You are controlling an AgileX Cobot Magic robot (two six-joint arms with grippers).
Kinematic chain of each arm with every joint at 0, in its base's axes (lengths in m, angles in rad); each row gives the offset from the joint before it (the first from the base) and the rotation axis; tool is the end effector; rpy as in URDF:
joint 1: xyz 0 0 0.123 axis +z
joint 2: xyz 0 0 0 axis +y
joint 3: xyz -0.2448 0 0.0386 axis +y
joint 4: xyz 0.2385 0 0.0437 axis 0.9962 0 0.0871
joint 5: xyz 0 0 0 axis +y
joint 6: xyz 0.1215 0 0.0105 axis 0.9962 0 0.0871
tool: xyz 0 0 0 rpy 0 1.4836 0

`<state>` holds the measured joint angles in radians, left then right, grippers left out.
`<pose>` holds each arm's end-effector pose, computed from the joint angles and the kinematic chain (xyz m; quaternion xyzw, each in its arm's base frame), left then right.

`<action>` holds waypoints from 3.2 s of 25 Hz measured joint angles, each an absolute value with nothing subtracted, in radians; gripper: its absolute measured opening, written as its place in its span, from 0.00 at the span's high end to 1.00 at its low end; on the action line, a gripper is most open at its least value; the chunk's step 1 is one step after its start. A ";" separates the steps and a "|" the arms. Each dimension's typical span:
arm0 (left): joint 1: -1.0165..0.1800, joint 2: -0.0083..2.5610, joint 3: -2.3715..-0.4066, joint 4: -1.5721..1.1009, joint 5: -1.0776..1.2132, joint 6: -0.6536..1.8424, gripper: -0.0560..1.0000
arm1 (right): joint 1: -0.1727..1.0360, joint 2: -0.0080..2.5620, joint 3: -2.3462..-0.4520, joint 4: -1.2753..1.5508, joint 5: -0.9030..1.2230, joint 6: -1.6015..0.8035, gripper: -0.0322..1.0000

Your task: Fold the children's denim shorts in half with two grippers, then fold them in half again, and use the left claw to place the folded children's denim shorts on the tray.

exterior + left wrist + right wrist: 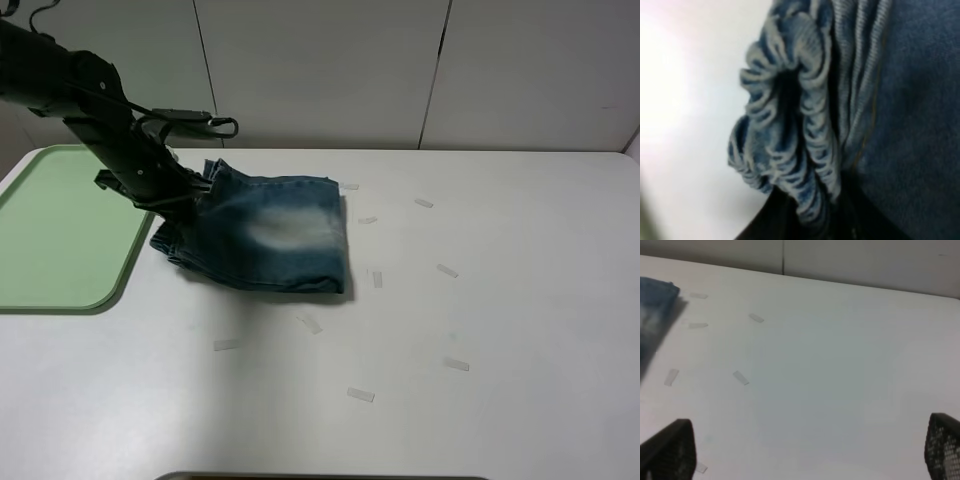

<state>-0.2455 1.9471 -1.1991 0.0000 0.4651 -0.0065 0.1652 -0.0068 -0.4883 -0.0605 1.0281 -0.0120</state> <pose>0.3713 -0.0930 0.0962 0.1163 0.9684 -0.0277 0.2189 0.0542 0.0026 0.2592 -0.0742 0.8423 0.0106 0.5338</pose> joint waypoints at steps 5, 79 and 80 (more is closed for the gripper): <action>-0.229 1.924 -1.224 0.259 0.527 -0.151 0.79 | 0.165 -0.007 -0.488 -0.060 1.028 -0.012 0.30; 0.065 1.946 -1.226 0.995 0.405 -0.253 0.15 | 0.165 -0.007 -0.488 -0.061 1.028 -0.012 0.30; 0.065 1.939 -1.226 0.972 0.409 -0.253 0.15 | 0.165 -0.007 -0.488 -0.061 1.028 -0.012 0.30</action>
<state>0.0653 1.9387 -1.2255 0.9721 0.4085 -0.2530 0.1652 -0.0068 -0.4883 -0.0608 1.0281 -0.0120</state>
